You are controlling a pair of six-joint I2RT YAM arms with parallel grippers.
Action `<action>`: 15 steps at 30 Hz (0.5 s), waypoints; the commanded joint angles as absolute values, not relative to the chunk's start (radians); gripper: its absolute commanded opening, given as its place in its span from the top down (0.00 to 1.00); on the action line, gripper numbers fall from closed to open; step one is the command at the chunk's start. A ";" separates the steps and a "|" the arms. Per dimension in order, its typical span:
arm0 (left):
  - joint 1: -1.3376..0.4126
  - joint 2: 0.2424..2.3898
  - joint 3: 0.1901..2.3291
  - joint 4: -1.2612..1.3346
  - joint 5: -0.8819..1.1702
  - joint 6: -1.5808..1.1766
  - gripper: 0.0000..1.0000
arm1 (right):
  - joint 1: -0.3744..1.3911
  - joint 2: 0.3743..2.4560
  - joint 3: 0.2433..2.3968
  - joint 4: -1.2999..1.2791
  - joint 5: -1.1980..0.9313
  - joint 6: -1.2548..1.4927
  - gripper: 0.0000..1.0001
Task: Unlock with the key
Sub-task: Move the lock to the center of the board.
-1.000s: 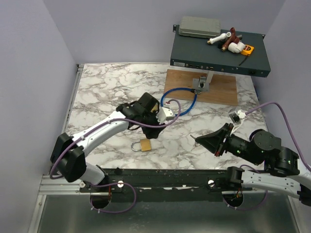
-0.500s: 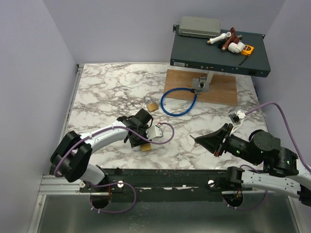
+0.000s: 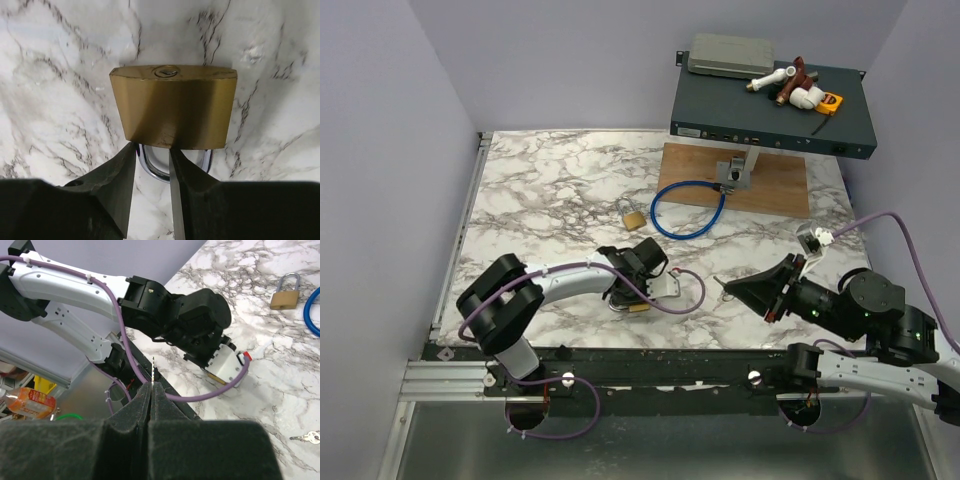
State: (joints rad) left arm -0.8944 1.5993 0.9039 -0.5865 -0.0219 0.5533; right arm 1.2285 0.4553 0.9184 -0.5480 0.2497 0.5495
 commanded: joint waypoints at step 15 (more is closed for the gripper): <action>-0.916 1.609 1.095 -0.716 0.167 0.421 0.34 | 1.225 0.455 0.973 -0.578 0.276 0.538 0.99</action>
State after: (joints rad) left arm -0.9352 1.7039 1.0733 -0.6640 0.1333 0.4358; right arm 1.2285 0.4553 0.9463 -0.5728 0.2501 0.5495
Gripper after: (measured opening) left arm 0.590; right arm 0.010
